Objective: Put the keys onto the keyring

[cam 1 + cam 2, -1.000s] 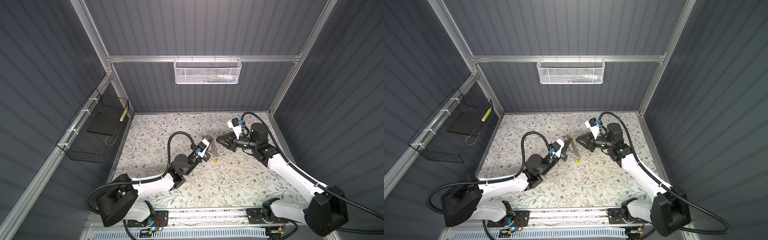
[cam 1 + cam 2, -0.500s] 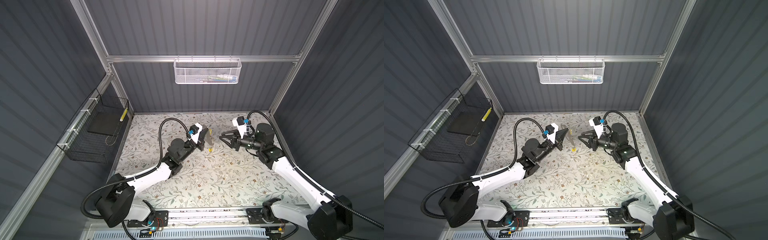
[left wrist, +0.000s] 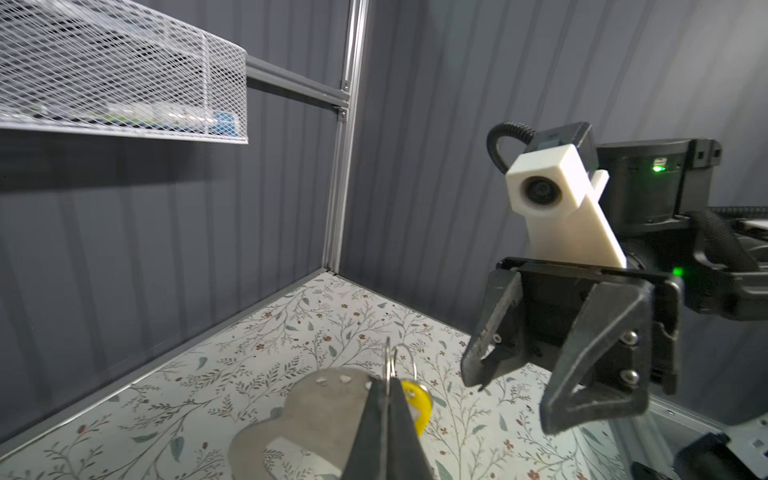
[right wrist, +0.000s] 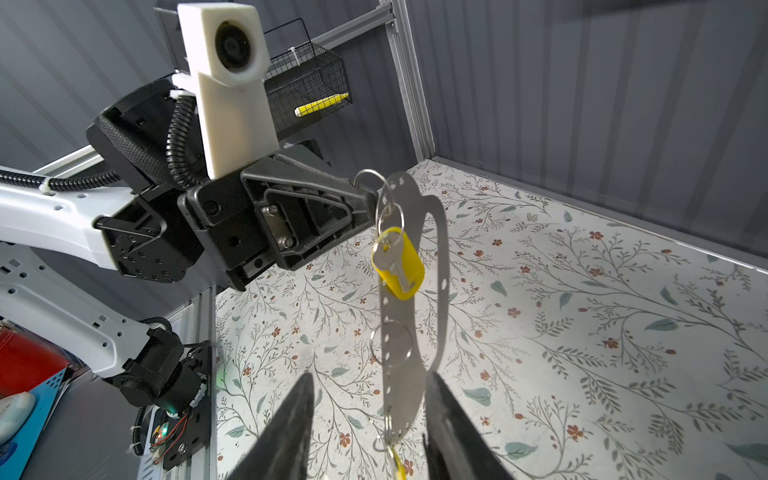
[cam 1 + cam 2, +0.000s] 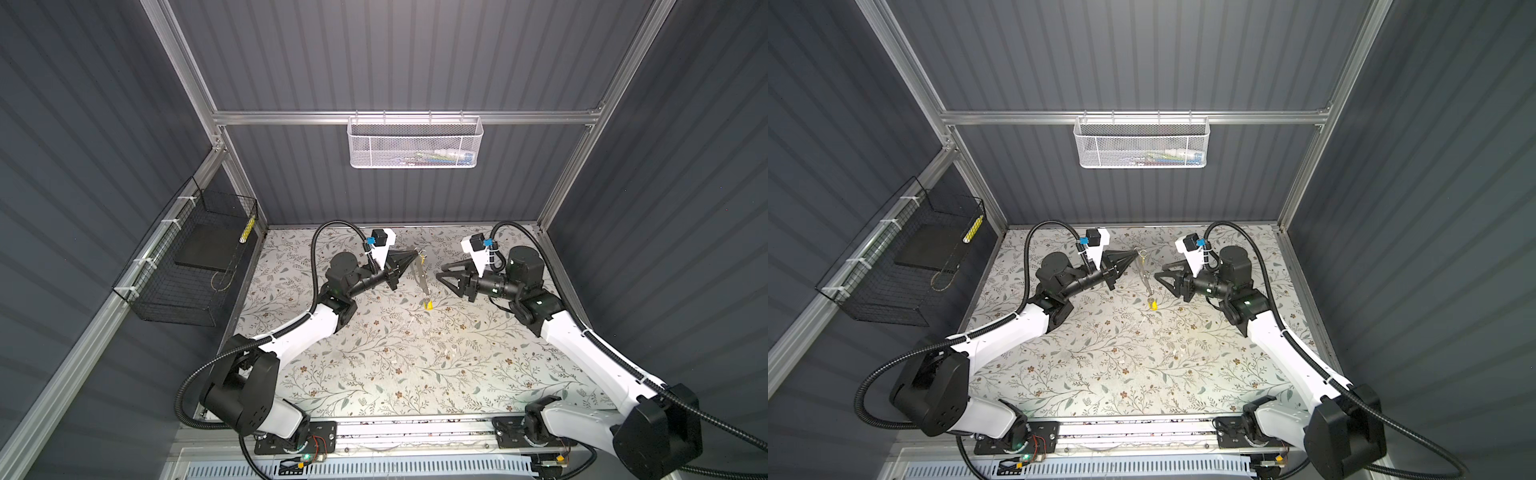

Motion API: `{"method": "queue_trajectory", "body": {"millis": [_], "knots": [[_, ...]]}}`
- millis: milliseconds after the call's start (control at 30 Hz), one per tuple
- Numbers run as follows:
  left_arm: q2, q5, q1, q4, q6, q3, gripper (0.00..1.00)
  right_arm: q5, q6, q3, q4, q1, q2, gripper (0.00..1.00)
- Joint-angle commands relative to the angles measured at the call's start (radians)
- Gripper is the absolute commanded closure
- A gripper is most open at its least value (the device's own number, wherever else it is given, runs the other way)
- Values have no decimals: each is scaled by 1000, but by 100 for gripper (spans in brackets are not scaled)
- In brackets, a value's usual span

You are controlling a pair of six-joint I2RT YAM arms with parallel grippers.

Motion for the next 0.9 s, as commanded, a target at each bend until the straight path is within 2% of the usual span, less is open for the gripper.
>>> {"method": "queue_trajectory", "body": {"millis": [0, 167, 533, 867], "knots": [[7, 90, 2, 54, -47, 30, 100, 19, -29, 43, 17, 22, 4, 55], [17, 110, 3, 90, -65, 21, 100, 73, -48, 76, -2, 42, 28, 54], [16, 122, 3, 109, -78, 15, 100, 105, -85, 128, -27, 78, 64, 55], [1, 141, 3, 137, -91, -4, 100, 141, -89, 146, -48, 81, 75, 67]]}}
